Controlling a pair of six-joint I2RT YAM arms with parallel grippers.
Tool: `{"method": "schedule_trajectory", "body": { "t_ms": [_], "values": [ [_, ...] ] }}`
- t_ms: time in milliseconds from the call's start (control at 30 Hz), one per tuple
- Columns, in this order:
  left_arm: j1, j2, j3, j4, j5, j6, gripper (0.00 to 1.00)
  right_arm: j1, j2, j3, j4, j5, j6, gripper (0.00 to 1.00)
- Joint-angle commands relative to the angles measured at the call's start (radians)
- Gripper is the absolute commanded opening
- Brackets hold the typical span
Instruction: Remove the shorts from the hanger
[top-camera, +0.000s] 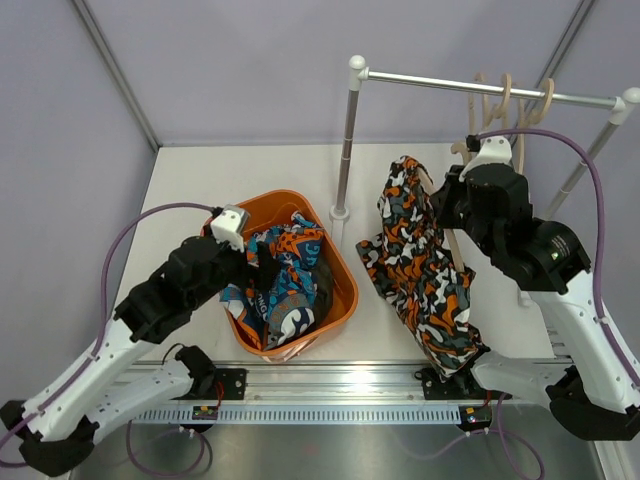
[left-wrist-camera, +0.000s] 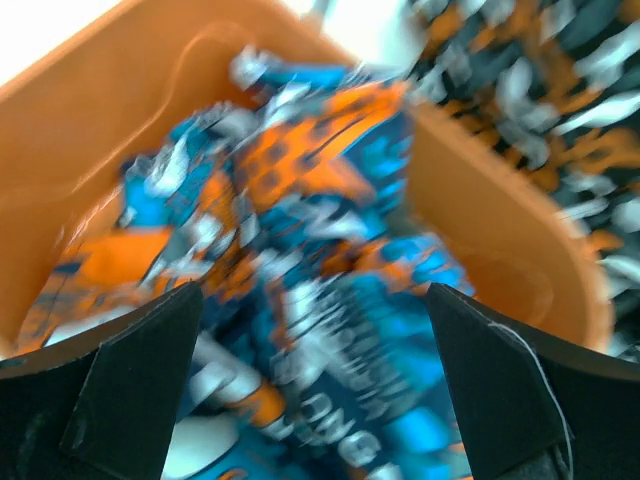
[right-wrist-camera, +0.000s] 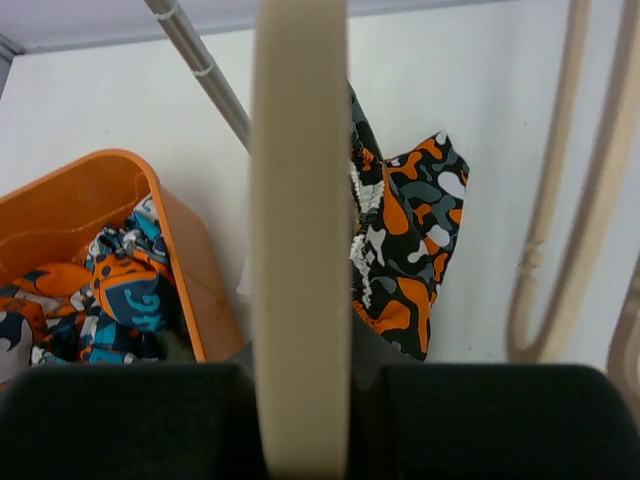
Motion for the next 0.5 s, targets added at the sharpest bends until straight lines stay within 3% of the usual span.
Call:
{"method": "schedule_trajectory", "body": {
  "t_ms": [0,67,133,467],
  "values": [
    [-0.165,0.124,0.176,0.136,-0.140,-0.002,0.99,0.031,-0.029,-0.033,-0.012,-0.040,0.042,0.00],
    [-0.292,0.255,0.244,0.165,-0.217,-0.001,0.99,0.038,-0.041,-0.057,-0.015,-0.028,0.048,0.00],
    [-0.345,0.343,0.352,0.202,-0.268,-0.017,0.99,0.046,-0.049,-0.068,-0.013,-0.024,0.061,0.00],
    [-0.376,0.813,0.783,0.300,-0.265,-0.126,0.99,0.072,-0.072,-0.059,-0.055,0.009,0.076,0.00]
  ]
}}
